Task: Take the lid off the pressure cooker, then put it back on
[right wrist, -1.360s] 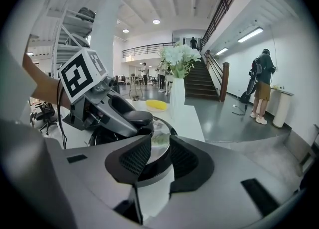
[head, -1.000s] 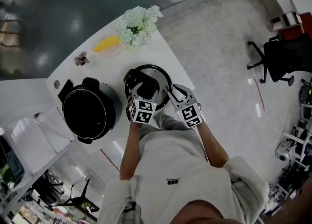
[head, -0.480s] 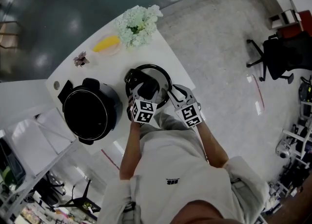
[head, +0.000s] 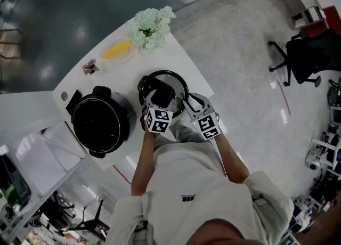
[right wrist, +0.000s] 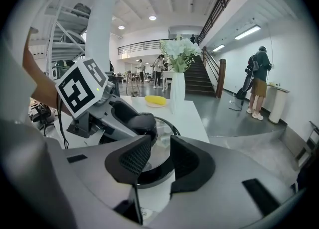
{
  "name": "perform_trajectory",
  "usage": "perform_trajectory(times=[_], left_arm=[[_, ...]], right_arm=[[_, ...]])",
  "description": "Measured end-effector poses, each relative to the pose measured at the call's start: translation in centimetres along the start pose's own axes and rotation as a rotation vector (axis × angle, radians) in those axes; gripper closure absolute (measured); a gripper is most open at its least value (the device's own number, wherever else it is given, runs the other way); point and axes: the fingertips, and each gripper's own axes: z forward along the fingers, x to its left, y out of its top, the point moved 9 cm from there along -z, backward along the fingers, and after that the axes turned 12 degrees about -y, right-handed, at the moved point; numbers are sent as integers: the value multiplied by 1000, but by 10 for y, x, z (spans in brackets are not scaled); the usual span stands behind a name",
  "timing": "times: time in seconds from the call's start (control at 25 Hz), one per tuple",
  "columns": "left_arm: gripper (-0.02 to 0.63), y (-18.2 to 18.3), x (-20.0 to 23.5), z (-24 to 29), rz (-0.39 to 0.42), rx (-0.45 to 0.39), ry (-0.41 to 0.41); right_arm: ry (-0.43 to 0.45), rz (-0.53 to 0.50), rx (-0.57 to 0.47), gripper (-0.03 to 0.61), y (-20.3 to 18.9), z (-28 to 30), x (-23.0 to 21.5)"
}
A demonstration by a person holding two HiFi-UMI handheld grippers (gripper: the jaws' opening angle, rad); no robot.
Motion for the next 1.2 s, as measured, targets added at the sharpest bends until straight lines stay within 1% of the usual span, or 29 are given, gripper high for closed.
perform_trajectory(times=[0.04,0.08,0.28,0.6,0.88,1.2], left_arm=[[266,1,-1,-2,6,-4,-6],[264,2,-1,-5,11,-10,-10],[264,6,-7,-25,13,-31,-18],[264,7,-17,-41,26,-29,-14],[264,5,-15,-33,7,-11,-5],[264,5,-6,-7,-20,42,-1]], right_arm=[[-3,3,-4,457,1,-1,1],[-6,5,-7,457,2,-3,2],[-24,20,-23,457,5,-13,6],[-22,28,-40,457,9,-25,9],[-15,23,-43,457,8,-23,7],[3,16,-26,457,3,-19,2]])
